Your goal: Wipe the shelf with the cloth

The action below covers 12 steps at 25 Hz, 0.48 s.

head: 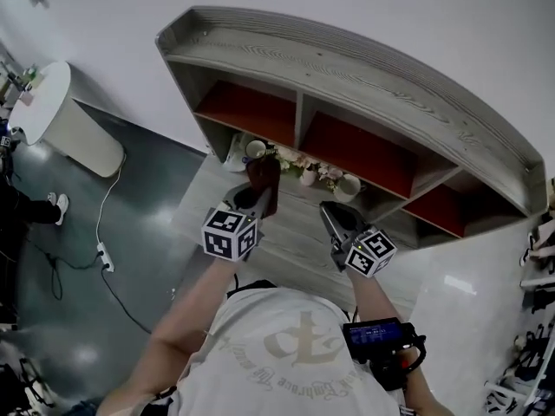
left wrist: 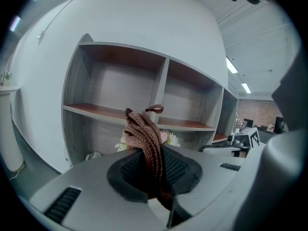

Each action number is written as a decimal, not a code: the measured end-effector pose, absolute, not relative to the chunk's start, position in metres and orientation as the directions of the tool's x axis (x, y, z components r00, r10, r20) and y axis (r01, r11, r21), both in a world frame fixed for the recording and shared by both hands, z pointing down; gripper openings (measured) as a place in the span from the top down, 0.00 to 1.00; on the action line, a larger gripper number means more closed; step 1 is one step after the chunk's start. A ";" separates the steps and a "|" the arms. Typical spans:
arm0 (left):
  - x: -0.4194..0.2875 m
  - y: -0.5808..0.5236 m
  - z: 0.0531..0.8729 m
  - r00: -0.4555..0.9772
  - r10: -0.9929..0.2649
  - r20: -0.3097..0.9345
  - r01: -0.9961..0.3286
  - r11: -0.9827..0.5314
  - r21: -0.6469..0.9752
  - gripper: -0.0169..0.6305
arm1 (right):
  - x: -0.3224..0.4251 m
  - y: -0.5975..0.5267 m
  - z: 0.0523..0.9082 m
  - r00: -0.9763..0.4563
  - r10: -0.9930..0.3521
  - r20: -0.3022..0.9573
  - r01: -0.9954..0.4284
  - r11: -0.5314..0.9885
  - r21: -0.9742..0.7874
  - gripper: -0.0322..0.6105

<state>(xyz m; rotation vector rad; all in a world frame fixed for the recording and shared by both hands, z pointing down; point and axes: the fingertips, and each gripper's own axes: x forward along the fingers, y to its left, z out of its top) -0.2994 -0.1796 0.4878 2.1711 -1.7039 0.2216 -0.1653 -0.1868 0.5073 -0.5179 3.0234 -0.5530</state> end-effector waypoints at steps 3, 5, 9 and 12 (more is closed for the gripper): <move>-0.314 -0.178 0.488 0.273 -0.899 0.342 -0.956 -0.214 0.202 0.87 | -0.182 -0.186 0.506 -0.942 -0.334 0.035 -0.325 0.879 -0.348 0.94; -0.322 -0.178 0.489 0.279 -0.895 0.349 -0.954 -0.217 0.207 0.87 | -0.190 -0.187 0.506 -0.939 -0.341 0.038 -0.332 0.876 -0.350 0.94; -0.335 -0.183 0.483 0.298 -0.894 0.335 -0.948 -0.237 0.212 0.87 | -0.204 -0.189 0.509 -0.935 -0.351 0.044 -0.344 0.872 -0.348 0.94; -0.340 -0.193 0.474 0.327 -0.888 0.324 -0.940 -0.270 0.209 0.87 | -0.212 -0.189 0.509 -0.933 -0.356 0.044 -0.349 0.872 -0.344 0.94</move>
